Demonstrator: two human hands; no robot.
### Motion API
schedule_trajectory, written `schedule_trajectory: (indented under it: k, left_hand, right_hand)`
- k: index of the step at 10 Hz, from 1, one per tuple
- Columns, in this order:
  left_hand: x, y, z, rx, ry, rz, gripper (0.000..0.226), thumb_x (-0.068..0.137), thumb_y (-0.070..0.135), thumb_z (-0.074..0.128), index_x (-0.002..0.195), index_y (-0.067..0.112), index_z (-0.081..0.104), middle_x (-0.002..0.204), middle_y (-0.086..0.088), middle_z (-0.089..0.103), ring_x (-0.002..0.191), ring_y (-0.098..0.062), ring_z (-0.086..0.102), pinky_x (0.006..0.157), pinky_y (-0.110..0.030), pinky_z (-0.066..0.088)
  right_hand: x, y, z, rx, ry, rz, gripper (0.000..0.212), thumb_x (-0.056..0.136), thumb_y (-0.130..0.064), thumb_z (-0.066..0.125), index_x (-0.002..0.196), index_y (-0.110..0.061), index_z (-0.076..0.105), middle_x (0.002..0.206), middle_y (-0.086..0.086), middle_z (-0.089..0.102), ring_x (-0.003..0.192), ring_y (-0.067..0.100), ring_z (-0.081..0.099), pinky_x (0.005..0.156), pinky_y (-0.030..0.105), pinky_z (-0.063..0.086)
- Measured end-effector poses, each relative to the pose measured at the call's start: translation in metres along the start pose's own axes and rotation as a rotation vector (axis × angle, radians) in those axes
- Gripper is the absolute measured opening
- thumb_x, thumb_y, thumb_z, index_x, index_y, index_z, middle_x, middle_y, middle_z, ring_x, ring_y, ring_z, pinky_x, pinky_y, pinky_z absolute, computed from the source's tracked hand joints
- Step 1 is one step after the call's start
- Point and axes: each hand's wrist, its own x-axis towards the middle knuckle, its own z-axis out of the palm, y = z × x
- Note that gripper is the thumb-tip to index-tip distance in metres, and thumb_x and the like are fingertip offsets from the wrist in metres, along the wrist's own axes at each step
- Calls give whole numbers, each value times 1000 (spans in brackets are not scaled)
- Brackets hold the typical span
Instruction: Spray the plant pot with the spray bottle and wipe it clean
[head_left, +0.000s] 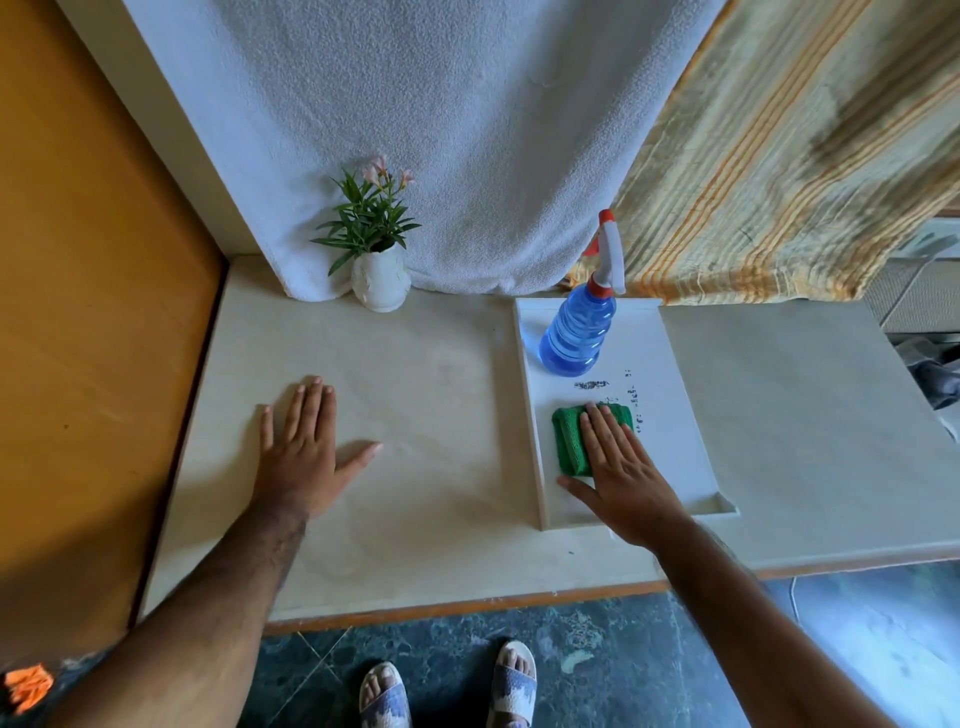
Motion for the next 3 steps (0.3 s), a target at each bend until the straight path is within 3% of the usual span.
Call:
schedule_trajectory:
  k: [1,2,3]
  left_hand:
    - [-1,3,-2,0,-37,-14,112,78,87,18,160,11,13,171,-8,12,157,-23,8,125,-58,0]
    - [4,4,-8,14,-153,-47,112,80,91,10,161,14,-2,172,-4,-5,157,-19,-5,126,-57,-6]
    - [4,10,-25,-21,-195,-50,114,77,91,7,160,15,-6,171,-2,-10,157,-17,-9,127,-56,-2]
  right_hand:
    - [2,0,-3,-33,-79,21,92,101,-66,31,160,-4,-3,168,11,-11,155,24,-13,127,39,-3]
    - [0,-6,-8,5,-107,31,97,97,-73,24,160,-5,-4,169,11,-11,156,23,-13,128,43,3]
    - [1,-7,-32,75,69,67,100,96,-75,31,161,-3,6,170,11,-1,157,23,-4,127,44,10]
